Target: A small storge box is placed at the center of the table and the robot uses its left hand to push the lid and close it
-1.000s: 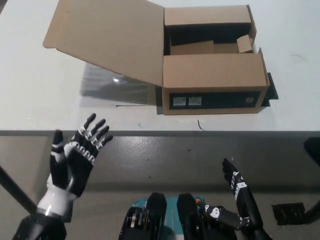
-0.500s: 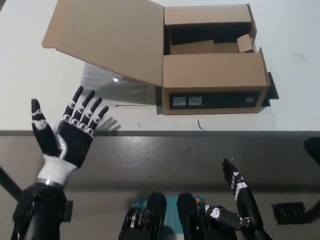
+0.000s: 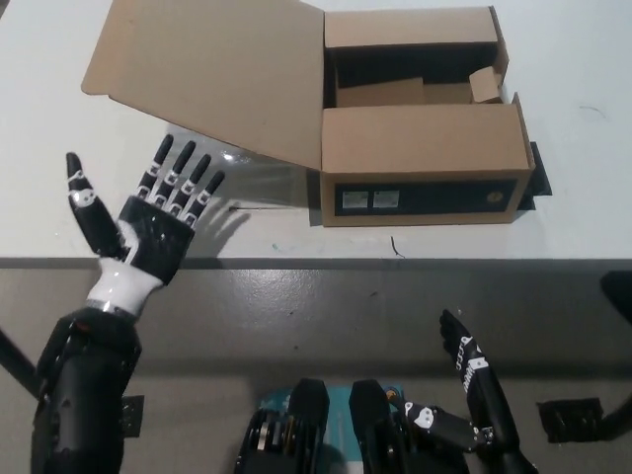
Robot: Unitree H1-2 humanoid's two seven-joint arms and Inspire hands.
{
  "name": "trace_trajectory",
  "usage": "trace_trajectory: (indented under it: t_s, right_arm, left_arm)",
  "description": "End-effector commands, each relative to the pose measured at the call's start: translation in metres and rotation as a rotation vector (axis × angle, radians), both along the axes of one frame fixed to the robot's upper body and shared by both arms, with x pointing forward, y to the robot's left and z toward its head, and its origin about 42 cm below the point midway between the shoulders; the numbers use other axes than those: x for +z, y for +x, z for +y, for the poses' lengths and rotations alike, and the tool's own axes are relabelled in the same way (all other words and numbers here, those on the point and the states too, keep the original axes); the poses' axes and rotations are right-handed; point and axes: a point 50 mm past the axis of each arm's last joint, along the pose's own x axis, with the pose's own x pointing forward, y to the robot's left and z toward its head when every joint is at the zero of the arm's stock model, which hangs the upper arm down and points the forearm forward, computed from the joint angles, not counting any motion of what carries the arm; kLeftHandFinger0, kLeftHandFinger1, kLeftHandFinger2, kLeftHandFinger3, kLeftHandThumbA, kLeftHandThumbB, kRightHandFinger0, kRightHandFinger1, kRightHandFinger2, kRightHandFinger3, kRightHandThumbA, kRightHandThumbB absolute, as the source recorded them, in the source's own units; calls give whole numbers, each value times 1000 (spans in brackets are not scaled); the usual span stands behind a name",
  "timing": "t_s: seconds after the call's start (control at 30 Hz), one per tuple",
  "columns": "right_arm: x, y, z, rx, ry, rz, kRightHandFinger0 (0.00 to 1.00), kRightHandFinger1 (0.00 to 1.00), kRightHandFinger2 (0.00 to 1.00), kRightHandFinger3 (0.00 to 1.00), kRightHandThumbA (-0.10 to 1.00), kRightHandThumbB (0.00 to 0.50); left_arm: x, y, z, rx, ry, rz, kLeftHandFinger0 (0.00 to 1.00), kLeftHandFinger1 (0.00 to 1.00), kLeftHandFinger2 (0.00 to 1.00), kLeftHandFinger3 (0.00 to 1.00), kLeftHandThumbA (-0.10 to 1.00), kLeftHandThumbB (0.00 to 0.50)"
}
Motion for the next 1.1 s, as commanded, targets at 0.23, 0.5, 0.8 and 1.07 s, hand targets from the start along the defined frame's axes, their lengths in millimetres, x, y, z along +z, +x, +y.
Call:
trace_trajectory:
  t_s: [0.23, 0.5, 0.8, 1.07]
  right_arm:
    - [15, 9, 4, 9, 2, -99, 1000, 1000, 1000, 1000, 1000, 423]
    - [17, 11, 6, 17, -1, -108, 1000, 1000, 1000, 1000, 1000, 419]
    - [19, 13, 7, 17, -2, -116, 1000, 1000, 1000, 1000, 1000, 401]
    - [21, 15, 6, 25, -6, -122, 1000, 1000, 1000, 1000, 1000, 405]
  left_arm:
    - [41, 55, -15, -41, 40, -32, 1000, 1000, 1000, 1000, 1000, 354]
    - [68, 96, -28, -43, 53, -24, 1000, 1000, 1000, 1000, 1000, 365]
    - [116, 126, -57, -53, 94, -63, 1000, 1000, 1000, 1000, 1000, 393]
    - [167, 119, -93, -80, 347, -245, 1000, 1000, 1000, 1000, 1000, 390]
